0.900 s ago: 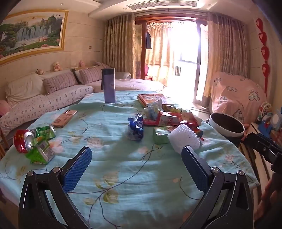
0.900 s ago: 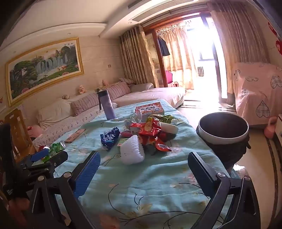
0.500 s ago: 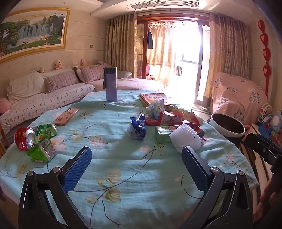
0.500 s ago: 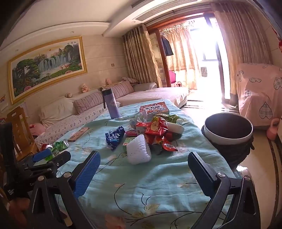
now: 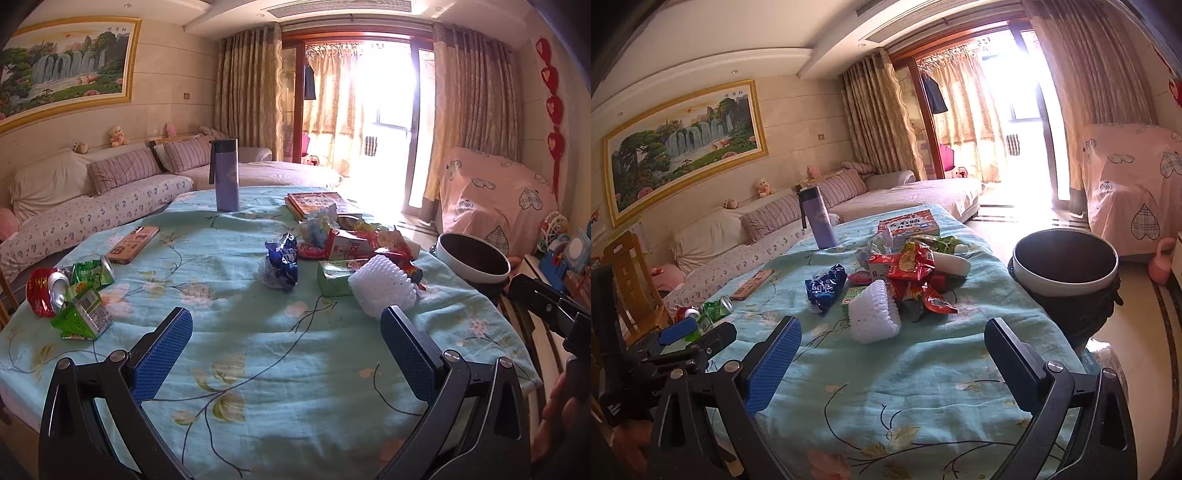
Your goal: Collect trash
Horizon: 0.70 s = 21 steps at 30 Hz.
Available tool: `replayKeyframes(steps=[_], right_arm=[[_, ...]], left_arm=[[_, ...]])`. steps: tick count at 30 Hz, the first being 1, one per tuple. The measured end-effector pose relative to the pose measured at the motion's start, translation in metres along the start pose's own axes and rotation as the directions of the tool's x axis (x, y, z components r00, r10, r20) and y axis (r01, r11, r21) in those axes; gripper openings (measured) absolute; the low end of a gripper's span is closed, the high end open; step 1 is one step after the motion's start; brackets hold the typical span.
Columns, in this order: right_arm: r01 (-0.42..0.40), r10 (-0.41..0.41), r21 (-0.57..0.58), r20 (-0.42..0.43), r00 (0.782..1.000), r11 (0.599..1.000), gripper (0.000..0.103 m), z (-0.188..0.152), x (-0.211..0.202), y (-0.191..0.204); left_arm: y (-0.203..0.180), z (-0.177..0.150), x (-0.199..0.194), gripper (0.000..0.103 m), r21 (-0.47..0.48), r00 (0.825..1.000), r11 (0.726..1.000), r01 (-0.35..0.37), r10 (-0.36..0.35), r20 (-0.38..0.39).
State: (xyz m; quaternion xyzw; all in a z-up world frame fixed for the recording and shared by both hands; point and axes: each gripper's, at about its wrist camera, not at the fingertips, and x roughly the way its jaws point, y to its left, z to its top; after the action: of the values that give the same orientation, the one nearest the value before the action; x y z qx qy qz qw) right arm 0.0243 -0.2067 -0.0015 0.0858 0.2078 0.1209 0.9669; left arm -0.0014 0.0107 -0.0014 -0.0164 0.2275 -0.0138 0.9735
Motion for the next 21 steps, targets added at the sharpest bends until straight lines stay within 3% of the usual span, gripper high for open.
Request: replayKeyframes(steps=[21], right_arm=[[0.000,0.000,0.003,-0.014,1.000,1.000,0.100,-0.0034,0.0051,-0.0052]], left_arm=[[-0.0039,-0.0013,0.0013,0.103,0.010,1.000,1.000,0.003,-0.003,0.000]])
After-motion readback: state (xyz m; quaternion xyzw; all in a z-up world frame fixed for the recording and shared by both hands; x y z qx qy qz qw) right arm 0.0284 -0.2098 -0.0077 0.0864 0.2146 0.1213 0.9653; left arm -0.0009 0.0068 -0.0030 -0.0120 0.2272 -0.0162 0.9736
